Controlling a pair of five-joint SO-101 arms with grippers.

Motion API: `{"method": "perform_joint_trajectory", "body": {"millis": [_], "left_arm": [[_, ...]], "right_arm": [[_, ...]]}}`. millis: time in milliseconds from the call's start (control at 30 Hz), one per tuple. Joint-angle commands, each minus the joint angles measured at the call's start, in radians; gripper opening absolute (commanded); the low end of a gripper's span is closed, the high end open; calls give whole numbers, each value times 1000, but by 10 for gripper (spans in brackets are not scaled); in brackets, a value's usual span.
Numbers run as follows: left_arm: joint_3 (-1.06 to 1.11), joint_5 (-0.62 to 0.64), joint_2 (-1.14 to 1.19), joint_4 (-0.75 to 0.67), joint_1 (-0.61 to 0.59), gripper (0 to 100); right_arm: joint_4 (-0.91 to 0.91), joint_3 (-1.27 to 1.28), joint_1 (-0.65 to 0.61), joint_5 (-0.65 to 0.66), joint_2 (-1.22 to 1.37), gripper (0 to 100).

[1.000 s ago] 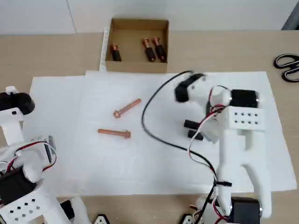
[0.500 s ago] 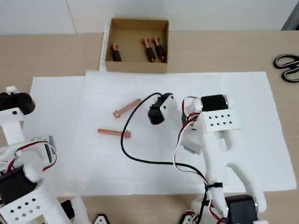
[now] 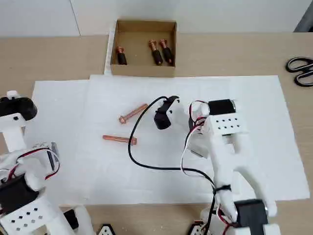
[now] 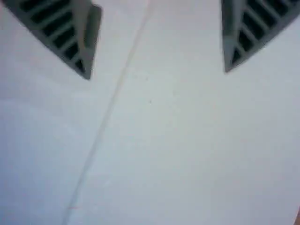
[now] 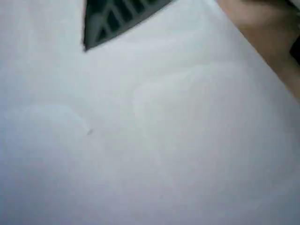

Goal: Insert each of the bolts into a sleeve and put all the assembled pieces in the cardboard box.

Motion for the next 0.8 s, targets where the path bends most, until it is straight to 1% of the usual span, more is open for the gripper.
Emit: {"method": "perform_joint_trajectory", "body": {"millis": [0,367,767], "left_arm": [[-2,0,-9,0,0,175],[12,0,-9,-8,2,175],[12,0,-9,-8,3,175]], "right_arm": [[-31,-6,15,8,48,224],[-104,-6,85,11,148,224],[-156,-8,77,6,231,222]]}}
